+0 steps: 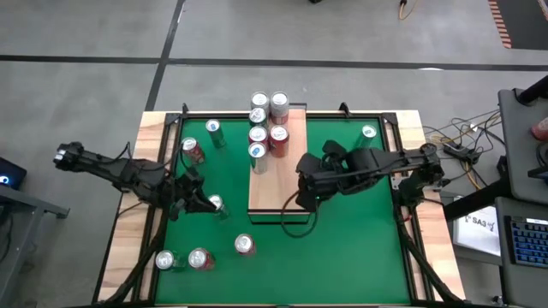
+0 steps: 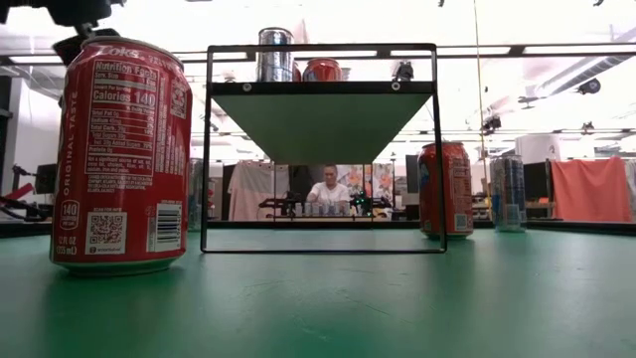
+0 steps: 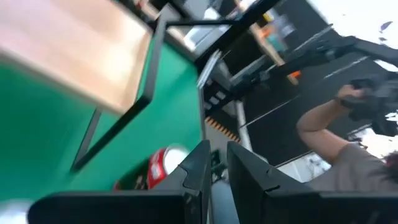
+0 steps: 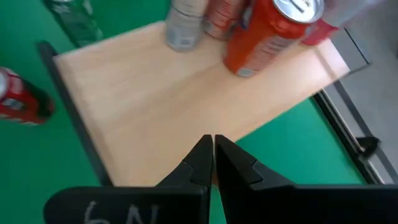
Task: Place canned beverage on shelf
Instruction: Put the green can on the shelf
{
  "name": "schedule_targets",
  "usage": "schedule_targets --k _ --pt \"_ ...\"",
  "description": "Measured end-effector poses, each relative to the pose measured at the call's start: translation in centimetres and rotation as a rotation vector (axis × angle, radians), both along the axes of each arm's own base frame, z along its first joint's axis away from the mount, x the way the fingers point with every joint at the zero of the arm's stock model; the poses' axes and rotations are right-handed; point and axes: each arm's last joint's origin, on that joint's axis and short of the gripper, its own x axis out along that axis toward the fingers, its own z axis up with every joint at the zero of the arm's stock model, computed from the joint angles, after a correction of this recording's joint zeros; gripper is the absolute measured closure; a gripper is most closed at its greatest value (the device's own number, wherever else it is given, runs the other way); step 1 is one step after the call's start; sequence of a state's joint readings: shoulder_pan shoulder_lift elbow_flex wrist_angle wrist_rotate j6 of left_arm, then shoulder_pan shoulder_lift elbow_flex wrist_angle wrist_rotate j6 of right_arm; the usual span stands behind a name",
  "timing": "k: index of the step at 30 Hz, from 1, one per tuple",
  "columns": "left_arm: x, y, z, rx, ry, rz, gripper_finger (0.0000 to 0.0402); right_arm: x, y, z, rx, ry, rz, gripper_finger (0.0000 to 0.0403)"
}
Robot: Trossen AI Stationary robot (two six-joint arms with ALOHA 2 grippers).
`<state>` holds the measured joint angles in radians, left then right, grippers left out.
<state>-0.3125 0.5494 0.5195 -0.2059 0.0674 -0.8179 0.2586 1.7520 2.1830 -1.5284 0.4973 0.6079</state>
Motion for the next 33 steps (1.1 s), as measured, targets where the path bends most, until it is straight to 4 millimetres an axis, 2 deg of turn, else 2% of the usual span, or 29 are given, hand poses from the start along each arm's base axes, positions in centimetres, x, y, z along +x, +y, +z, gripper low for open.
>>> schedule_targets --k 6,11,15,19,24,33 --pt "-0.4 -0.8 1.3 0.060 0.225 -0.026 0.0365 0.0 0.7 -0.2 -0.002 0.002 0.021 0.0394" --pt "-1.2 -0.4 2.5 0.312 0.527 -0.044 0.0365 0.6 0.9 -0.8 -0.010 -0.010 0.043 0.0394" --pt "-0.2 -0.8 3.6 0.477 0.552 -0.115 0.0361 0.8 1.0 -1.2 -0.008 -0.014 0.047 0.0394" --pt "1.3 -1.5 3.4 0.608 0.554 -0.207 0.0341 0.9 1.0 -1.1 -0.006 -0.018 0.047 0.0394" --pt "2.2 -1.8 2.4 0.691 0.609 -0.269 0.0284 0.9 1.0 -1.2 -0.009 -0.016 0.051 0.0394" --pt "3.5 -1.9 1.3 0.855 0.662 -0.165 0.0132 0.9 1.0 -1.2 -0.012 -0.009 0.062 0.0394"
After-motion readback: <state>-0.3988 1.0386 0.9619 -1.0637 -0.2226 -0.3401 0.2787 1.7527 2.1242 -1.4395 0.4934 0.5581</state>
